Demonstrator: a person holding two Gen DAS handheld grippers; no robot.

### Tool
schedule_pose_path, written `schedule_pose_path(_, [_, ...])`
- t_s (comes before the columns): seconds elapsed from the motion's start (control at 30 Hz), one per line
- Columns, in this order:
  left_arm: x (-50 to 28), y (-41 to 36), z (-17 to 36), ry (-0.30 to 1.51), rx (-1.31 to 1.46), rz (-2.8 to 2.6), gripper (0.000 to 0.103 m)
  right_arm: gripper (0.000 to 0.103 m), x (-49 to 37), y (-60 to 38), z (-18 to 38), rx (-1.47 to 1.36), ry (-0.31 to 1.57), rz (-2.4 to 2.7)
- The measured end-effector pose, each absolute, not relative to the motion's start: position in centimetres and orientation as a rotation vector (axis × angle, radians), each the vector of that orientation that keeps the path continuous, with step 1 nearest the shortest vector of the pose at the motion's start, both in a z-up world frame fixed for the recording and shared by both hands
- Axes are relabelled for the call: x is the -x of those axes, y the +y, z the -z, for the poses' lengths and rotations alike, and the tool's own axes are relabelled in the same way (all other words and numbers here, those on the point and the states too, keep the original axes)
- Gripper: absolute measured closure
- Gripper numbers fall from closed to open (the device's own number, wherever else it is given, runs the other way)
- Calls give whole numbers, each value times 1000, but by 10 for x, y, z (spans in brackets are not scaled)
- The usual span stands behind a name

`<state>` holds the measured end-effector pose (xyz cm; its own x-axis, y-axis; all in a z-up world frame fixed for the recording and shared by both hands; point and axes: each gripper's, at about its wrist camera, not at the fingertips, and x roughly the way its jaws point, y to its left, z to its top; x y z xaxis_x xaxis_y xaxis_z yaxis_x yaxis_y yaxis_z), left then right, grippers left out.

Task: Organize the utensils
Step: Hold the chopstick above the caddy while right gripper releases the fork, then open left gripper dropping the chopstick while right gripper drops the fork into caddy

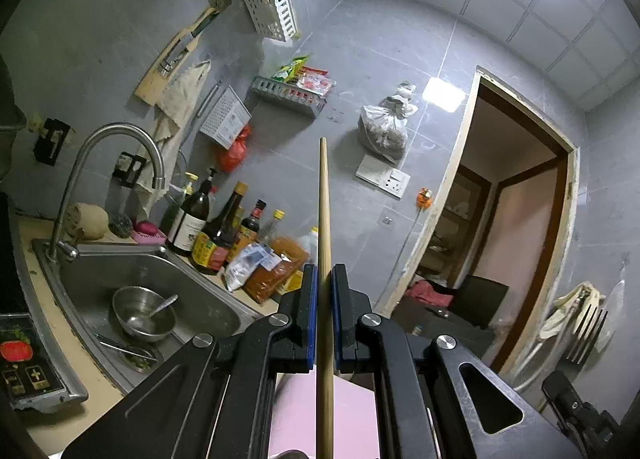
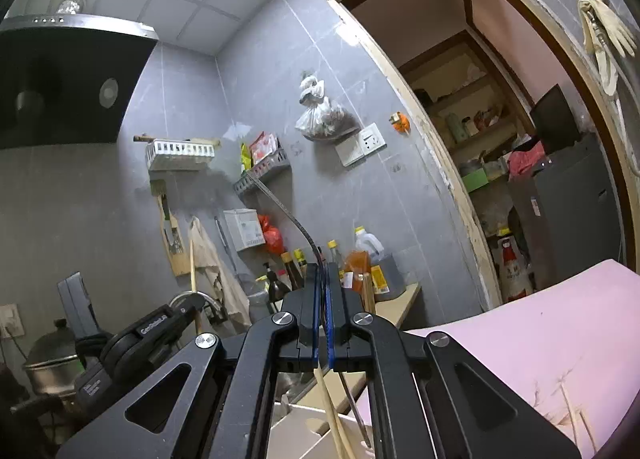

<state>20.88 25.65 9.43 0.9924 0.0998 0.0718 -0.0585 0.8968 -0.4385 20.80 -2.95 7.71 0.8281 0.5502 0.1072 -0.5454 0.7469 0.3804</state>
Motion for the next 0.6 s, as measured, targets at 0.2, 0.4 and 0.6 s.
schedule_pose_path(0.2, [-208,240,-78,-94,398,-134,98,102,-209,-21,-67,-377,44,-584])
schedule_pose_path(0.4, [-200,219,-68,-61,296,-103,98,100,-209,-16,-54,-337,105,-557])
schedule_pose_path(0.6, [-197,200,-59,46,169,-48,98,98,-209,-16,-46,-308,196,-558])
